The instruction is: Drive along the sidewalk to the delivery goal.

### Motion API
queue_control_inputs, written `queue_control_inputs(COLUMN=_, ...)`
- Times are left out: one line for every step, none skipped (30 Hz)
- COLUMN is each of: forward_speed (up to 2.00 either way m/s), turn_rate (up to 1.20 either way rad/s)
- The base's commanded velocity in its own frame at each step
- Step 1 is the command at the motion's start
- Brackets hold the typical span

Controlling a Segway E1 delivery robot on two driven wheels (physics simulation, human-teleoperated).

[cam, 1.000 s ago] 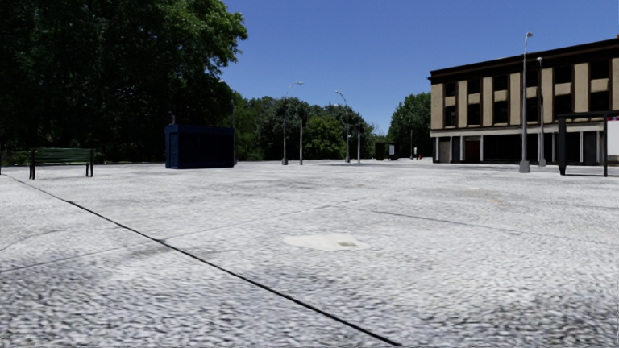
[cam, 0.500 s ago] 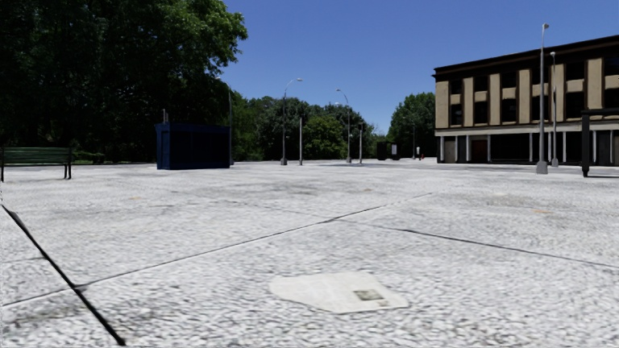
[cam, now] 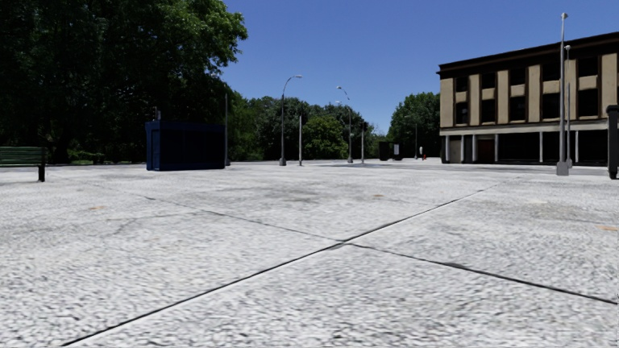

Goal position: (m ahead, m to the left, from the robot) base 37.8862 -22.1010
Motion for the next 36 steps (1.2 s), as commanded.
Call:
queue_control_inputs(forward_speed=2.0, turn_rate=0.0)
queue_control_inputs(forward_speed=2.0, turn_rate=0.0)
queue_control_inputs(forward_speed=2.0, turn_rate=0.0)
queue_control_inputs(forward_speed=2.0, turn_rate=0.0)
queue_control_inputs(forward_speed=2.0, turn_rate=0.0)
queue_control_inputs(forward_speed=2.0, turn_rate=0.0)
queue_control_inputs(forward_speed=2.0, turn_rate=0.0)
queue_control_inputs(forward_speed=2.0, turn_rate=0.0)
queue_control_inputs(forward_speed=2.0, turn_rate=0.0)
queue_control_inputs(forward_speed=2.0, turn_rate=0.0)
queue_control_inputs(forward_speed=2.0, turn_rate=0.0)
queue_control_inputs(forward_speed=2.0, turn_rate=0.0)
queue_control_inputs(forward_speed=2.0, turn_rate=0.0)
queue_control_inputs(forward_speed=2.0, turn_rate=0.0)
queue_control_inputs(forward_speed=2.0, turn_rate=0.0)
queue_control_inputs(forward_speed=2.0, turn_rate=0.0)
queue_control_inputs(forward_speed=2.0, turn_rate=0.0)
queue_control_inputs(forward_speed=2.0, turn_rate=0.0)
queue_control_inputs(forward_speed=2.0, turn_rate=0.0)
queue_control_inputs(forward_speed=2.0, turn_rate=0.0)
queue_control_inputs(forward_speed=2.0, turn_rate=0.0)
queue_control_inputs(forward_speed=2.0, turn_rate=0.0)
queue_control_inputs(forward_speed=2.0, turn_rate=0.0)
queue_control_inputs(forward_speed=2.0, turn_rate=0.0)
queue_control_inputs(forward_speed=2.0, turn_rate=0.0)
queue_control_inputs(forward_speed=2.0, turn_rate=0.0)
queue_control_inputs(forward_speed=2.0, turn_rate=0.0)
queue_control_inputs(forward_speed=2.0, turn_rate=0.0)
queue_control_inputs(forward_speed=2.0, turn_rate=0.0)
queue_control_inputs(forward_speed=2.0, turn_rate=0.0)
queue_control_inputs(forward_speed=2.0, turn_rate=0.0)
queue_control_inputs(forward_speed=2.0, turn_rate=0.0)
queue_control_inputs(forward_speed=2.0, turn_rate=0.0)
queue_control_inputs(forward_speed=2.0, turn_rate=0.0)
queue_control_inputs(forward_speed=2.0, turn_rate=0.0)
queue_control_inputs(forward_speed=2.0, turn_rate=0.0)
